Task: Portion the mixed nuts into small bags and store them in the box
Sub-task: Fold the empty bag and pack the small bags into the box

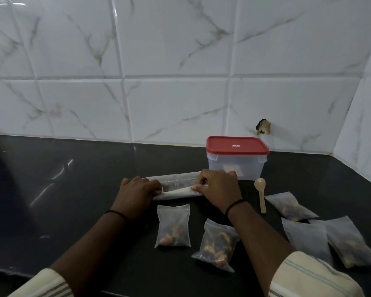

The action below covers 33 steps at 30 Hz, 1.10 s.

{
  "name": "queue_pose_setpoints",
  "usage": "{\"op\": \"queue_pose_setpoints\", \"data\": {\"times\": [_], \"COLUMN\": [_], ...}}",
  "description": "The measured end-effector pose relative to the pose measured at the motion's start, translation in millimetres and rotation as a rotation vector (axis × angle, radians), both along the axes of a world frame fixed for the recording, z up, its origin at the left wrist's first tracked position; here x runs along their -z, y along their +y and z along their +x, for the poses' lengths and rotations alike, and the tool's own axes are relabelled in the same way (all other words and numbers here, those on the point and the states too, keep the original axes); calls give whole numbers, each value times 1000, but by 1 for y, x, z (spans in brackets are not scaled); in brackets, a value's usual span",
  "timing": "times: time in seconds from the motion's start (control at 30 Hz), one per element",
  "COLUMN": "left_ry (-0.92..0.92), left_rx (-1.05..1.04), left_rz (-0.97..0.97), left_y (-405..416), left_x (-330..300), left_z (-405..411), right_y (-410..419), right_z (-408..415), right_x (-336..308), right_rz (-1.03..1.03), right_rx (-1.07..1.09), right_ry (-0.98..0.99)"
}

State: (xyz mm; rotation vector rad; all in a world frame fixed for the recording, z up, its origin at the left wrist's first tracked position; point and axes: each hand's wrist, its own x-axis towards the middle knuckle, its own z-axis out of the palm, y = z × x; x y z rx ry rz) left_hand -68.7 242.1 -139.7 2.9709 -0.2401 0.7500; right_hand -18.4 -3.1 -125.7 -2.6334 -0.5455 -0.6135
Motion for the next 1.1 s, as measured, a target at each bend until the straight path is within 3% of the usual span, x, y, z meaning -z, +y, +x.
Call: {"op": "queue_pose_setpoints", "data": {"times": [0.17, 0.33, 0.6, 0.7, 0.9, 1.1], "left_ry": [-21, -110, -105, -137, -32, -34], "left_rx": [-18, -52, 49, 78, 30, -39], "left_rz": [-29, -9, 210, 169, 146, 168], "left_y": [-3, -2, -3, 3, 4, 0], "left_x": [0, -5, -7, -8, -3, -3], "left_z": [-1, -5, -1, -4, -5, -2], "right_y": [-1, 5, 5, 3, -2, 3], "right_z": [-1, -4, 2, 1, 1, -2], "right_x": [-2, -1, -3, -3, -3, -2], "right_rz": [-46, -70, -213, -225, -224, -237], "right_rx": [97, 13, -47, -60, -86, -71], "right_ry": [-57, -87, -18, 53, 132, 32]}}
